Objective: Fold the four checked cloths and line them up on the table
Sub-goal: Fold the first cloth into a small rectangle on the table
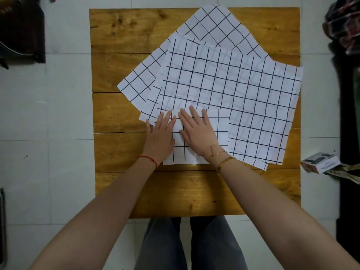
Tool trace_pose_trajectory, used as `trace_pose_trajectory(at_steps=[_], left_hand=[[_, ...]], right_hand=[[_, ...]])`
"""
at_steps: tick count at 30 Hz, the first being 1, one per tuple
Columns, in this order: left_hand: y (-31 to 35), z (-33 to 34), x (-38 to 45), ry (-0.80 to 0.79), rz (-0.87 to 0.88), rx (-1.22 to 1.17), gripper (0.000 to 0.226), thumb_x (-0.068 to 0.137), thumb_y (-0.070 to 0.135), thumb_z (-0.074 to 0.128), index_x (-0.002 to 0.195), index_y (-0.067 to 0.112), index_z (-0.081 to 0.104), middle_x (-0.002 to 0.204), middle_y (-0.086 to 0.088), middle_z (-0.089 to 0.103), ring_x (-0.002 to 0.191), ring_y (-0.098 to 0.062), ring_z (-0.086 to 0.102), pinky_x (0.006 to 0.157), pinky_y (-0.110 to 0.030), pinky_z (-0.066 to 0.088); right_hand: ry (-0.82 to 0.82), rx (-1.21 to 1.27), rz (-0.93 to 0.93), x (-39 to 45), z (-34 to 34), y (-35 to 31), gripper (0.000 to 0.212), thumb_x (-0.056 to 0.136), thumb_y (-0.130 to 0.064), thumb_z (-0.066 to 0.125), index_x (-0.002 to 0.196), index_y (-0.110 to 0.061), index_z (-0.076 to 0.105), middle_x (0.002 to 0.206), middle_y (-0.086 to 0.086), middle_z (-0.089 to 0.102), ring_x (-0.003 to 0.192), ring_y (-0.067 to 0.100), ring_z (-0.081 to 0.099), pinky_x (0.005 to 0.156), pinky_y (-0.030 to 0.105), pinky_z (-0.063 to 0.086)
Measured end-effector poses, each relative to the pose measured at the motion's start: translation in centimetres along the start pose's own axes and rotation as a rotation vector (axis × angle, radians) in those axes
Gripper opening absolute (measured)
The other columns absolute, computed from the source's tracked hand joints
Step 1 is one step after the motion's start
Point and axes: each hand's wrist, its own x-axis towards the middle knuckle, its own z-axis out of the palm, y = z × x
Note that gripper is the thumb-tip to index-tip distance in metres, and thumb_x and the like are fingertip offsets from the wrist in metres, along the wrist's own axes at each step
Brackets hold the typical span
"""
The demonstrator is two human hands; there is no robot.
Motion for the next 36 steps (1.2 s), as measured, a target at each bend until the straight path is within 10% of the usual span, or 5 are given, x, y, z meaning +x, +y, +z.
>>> trace_pose_trajectory(at_steps=[20,27,36], left_hand=[[0.0,-0.2,0.4,0.061,0.000,-0.107,0.063,0.093,0.018,0.046,0.152,0.020,0.023,0.161,-0.004,0.014,0.149,-0.023,0.009,0.119,-0.055,0.010],[1.3,-1.0,2.1,0.309,0.092,-0.178,0.051,0.083,0.008,0.055,0.134,0.012,0.052,0.139,-0.009,0.050,0.118,-0.027,0.050,0.089,-0.040,0.047],[4.6,-2.7,6.7,0.050,0.054,-0.392,0.040,0.094,0.014,0.047,0.134,0.013,0.048,0.128,-0.008,0.047,0.108,-0.025,0.051,0.091,-0.040,0.047]], right_hand=[[0.095,0.210,0.392,-4.3,1.0,6.8,0.062,0.103,-0.044,0.022,0.155,-0.016,0.007,0.163,-0.001,0.001,0.149,0.024,-0.011,0.120,0.051,-0.008],[0.292,0.308,0.533,-4.6,0.8,5.9,0.057,0.095,-0.030,0.048,0.146,-0.007,0.035,0.149,0.012,0.039,0.138,0.030,0.033,0.114,0.044,0.027],[0.235,0.342,0.506,-4.9,1.0,6.4,0.058,0.094,-0.028,0.050,0.147,-0.009,0.035,0.152,0.010,0.033,0.138,0.031,0.028,0.111,0.043,0.027]])
